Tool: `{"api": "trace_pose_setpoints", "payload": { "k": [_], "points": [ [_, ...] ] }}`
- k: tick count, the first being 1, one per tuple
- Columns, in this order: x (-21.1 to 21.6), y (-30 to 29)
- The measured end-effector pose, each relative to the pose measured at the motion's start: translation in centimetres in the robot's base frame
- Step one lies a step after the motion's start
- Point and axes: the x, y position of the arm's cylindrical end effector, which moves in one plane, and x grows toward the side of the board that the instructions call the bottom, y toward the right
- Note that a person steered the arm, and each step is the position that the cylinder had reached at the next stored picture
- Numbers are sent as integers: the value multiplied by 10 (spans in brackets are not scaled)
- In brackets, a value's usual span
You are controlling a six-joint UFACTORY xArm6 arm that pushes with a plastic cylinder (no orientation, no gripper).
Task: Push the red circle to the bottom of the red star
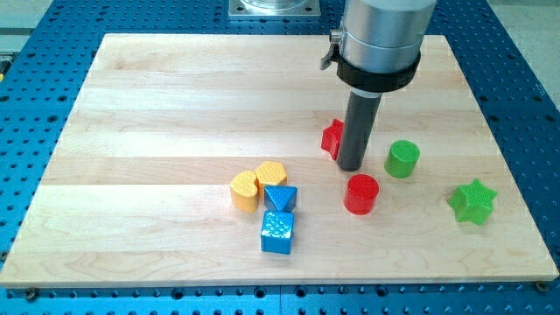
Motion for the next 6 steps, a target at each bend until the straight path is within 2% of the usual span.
{"api": "trace_pose_setpoints", "payload": {
  "k": [1, 2, 3, 4, 5, 6],
  "points": [
    [44, 38],
    [90, 39],
    [117, -14],
    [103, -31],
    [98, 6],
    [52, -36]
  ]
}}
